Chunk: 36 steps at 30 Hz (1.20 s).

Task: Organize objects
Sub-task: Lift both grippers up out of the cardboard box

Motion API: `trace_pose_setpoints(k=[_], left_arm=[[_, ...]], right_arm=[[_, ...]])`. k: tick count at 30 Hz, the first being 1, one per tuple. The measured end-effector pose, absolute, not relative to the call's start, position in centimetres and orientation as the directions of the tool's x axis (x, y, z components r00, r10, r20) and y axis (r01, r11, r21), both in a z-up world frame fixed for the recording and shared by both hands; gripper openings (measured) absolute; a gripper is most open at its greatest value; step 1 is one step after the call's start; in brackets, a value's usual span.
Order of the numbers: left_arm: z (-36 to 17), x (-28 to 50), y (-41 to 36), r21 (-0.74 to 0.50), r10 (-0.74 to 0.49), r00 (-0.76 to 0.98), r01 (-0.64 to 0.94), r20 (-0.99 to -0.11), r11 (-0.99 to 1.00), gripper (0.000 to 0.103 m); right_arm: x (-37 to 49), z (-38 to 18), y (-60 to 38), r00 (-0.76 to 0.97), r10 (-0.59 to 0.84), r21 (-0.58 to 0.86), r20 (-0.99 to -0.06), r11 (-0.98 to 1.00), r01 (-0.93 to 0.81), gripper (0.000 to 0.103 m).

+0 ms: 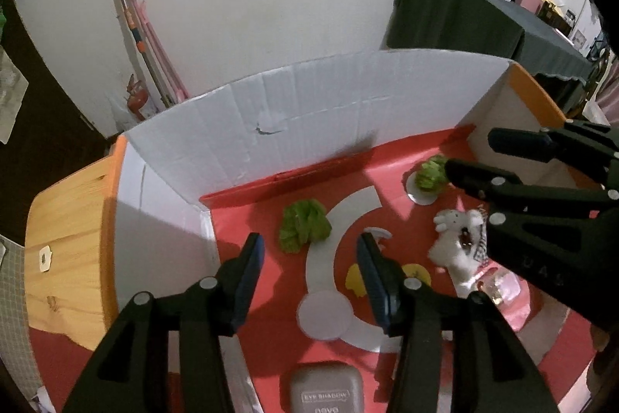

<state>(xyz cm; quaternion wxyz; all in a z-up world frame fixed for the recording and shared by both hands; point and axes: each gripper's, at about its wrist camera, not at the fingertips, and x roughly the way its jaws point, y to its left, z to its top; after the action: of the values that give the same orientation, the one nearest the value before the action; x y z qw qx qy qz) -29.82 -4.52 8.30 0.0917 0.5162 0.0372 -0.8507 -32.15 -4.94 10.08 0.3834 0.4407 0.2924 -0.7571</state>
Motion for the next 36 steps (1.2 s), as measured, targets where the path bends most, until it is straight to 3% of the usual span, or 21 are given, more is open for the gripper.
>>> trace_pose_setpoints(k=[16, 20, 24, 36], left_arm=[[11.3, -26.6, -4.6, 0.034, -0.156, -0.556, 0.222, -0.817, -0.974, 0.064], [11.8, -25.4, -4.5, 0.042, -0.182, -0.589, 0.243, -0.787, -0.969, 0.067], [12.2, -24.3, -4.3, 0.039, -0.198, -0.624, 0.259, -0.756, -0.965, 0.069], [12.5, -20.4, -4.3, -0.021, -0.224, -0.724, 0.313, -0.652, -0.950, 0.086]], right_arm=[[-29.4, 14.0, 1.5, -0.382, -0.425, -0.102, -0.820, -0.548, 0.830, 0.050], [-28.6, 14.6, 2.4, -0.378, -0.457, -0.081, -0.805, -0.547, 0.833, 0.057], [-27.6, 14.9, 3.4, -0.404, -0.485, -0.090, -0.776, -0.547, 0.832, 0.058], [-26.5, 15.0, 7.4, -0.413, -0.600, -0.010, -0.685, -0.560, 0.829, 0.065]])
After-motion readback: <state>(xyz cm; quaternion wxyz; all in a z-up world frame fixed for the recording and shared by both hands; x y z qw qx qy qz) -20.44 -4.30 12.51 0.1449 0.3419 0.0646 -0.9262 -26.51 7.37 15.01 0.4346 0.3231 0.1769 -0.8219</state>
